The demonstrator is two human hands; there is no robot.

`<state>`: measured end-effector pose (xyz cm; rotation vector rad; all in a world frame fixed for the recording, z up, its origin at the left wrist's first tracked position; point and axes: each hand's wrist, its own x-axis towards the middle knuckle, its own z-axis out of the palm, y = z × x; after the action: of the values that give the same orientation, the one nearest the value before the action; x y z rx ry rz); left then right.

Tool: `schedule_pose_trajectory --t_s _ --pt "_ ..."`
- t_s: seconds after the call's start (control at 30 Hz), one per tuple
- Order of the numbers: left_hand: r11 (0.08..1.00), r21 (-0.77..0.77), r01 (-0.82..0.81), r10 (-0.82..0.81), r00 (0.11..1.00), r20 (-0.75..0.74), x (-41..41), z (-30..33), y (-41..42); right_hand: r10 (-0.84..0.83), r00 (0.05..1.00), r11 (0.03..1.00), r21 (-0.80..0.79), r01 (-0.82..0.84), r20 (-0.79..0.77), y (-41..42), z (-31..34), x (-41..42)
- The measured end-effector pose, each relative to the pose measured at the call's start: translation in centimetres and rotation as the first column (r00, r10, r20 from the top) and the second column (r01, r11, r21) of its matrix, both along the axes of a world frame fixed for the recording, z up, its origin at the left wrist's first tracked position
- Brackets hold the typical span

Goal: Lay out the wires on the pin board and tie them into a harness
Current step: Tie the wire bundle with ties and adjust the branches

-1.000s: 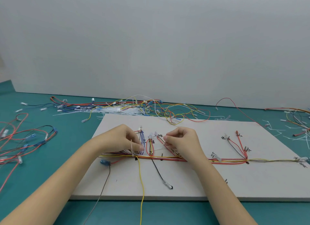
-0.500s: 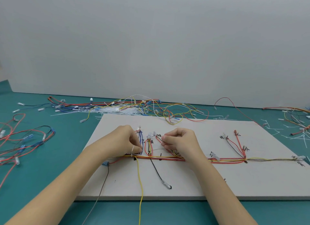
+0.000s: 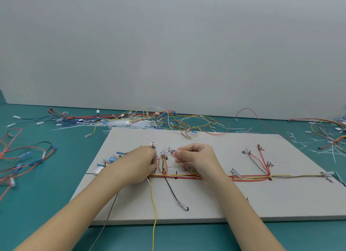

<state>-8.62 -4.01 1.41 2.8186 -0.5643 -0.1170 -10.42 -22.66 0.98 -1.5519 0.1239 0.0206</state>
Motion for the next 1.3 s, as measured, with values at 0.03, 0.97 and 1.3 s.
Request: schedule_pose_trajectory --t_s 0.03,0.97,1.3 --pt "1.0 -0.01 0.012 -0.012 1.0 -0.017 0.0 -0.2 0.1 0.003 1.0 1.0 -0.023 -0.003 -0.002 0.0 0.0 0.0" --pt "0.7 -0.706 -0.104 -0.159 0.942 -0.296 0.4 -1.3 0.0 0.247 0.947 0.934 -0.313 -0.175 0.207 0.8 -1.0 -0.3" --pt "0.584 -0.782 -0.22 -0.132 0.924 -0.359 0.5 -1.3 0.2 0.264 0.958 0.937 -0.265 -0.227 0.112 0.2 -0.6 -0.2"
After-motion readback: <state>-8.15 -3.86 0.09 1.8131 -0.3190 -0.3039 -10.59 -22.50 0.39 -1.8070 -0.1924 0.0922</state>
